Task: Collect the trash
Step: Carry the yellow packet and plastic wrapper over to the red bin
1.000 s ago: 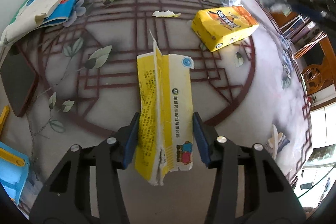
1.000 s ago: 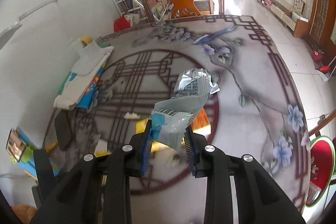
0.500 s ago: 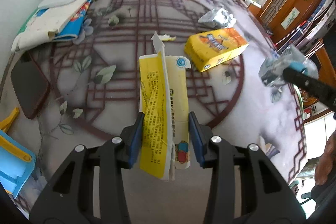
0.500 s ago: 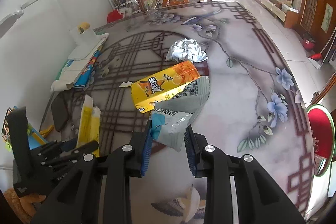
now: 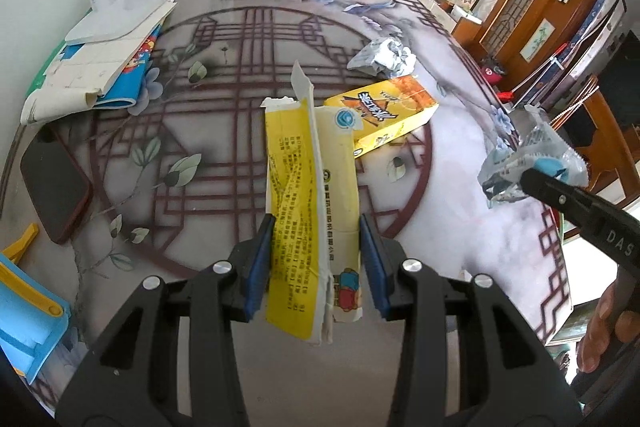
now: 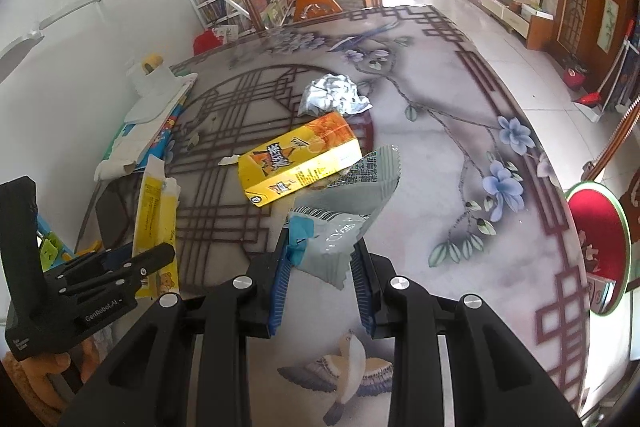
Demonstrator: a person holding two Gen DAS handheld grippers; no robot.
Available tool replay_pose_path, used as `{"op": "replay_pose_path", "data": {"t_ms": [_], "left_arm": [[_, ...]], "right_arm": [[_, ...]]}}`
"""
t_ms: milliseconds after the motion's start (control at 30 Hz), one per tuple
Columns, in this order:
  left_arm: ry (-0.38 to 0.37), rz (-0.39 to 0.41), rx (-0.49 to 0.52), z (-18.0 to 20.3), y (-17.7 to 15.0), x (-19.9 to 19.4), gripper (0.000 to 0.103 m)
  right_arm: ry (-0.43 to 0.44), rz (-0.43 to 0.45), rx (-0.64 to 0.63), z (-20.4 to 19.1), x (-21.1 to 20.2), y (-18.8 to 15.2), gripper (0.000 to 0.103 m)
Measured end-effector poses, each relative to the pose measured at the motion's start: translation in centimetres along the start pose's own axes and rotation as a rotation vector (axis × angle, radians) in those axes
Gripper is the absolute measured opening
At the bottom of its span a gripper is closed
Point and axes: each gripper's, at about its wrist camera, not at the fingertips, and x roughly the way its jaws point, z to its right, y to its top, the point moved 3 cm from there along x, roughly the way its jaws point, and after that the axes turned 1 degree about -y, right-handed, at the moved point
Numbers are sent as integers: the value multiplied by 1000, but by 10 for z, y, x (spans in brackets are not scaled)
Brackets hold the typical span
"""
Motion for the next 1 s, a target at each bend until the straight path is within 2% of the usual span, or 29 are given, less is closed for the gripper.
{"op": "replay_pose_path", "data": {"t_ms": [600, 1000], "left_arm": [[-33, 29, 19, 26, 11, -8, 40], [-67, 23, 61, 68, 19, 1, 40]], "right_arm": [[-36, 29, 38, 20, -16, -8, 28], [-82, 40, 101, 66, -29, -12, 28]]}}
